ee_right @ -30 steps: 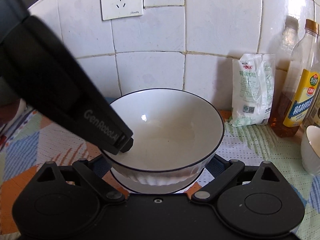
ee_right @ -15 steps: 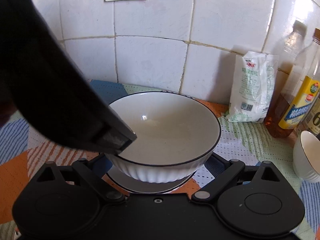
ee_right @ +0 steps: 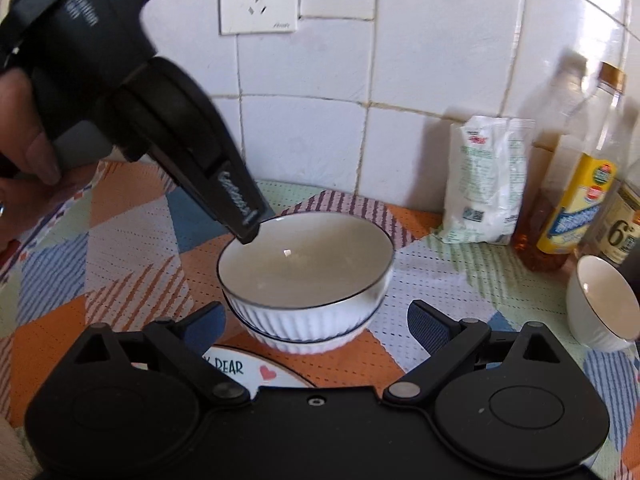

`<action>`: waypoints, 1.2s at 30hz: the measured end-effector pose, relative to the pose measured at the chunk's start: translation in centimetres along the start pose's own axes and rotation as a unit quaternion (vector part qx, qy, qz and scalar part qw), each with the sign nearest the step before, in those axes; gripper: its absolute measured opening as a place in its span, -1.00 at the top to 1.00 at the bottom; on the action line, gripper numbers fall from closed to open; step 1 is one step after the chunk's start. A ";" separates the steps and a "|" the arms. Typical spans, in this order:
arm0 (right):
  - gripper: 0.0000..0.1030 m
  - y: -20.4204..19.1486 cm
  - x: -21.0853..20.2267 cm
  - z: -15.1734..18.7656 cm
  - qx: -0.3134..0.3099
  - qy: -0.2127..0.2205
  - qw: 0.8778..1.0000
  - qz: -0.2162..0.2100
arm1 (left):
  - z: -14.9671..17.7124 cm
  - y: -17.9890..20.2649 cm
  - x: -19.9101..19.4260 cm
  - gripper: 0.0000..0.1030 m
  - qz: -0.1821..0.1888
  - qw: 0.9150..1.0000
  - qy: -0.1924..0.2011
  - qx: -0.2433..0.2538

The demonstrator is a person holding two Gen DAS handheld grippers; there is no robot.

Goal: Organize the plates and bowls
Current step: 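Open the left gripper and pull it away from the bowls, then move the left gripper to the bowl by the bottles and grasp its rim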

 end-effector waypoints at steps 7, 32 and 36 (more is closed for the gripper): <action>-0.93 2.8 -3.7 0.3 0.047 0.015 0.999 0.014 | -0.7 2.4 -3.3 0.55 0.044 0.999 0.024 -0.009; -0.92 22.7 -8.2 -0.4 0.092 0.050 0.994 0.032 | -12.3 16.7 -5.9 0.43 0.087 0.991 0.093 -0.041; -0.92 25.5 -6.3 0.0 0.100 0.039 0.994 0.032 | -13.7 18.3 -4.9 0.42 0.085 0.988 0.106 -0.067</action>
Point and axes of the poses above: each gripper's, at about its wrist camera, not at the fingertips, and x roughly the way its jaws point, y to its right, z to its underside, the point moved 8 cm from there along x, roughly the way its jaws point, and after that the axes turned 15 degrees about x, right-handed, at the moved point
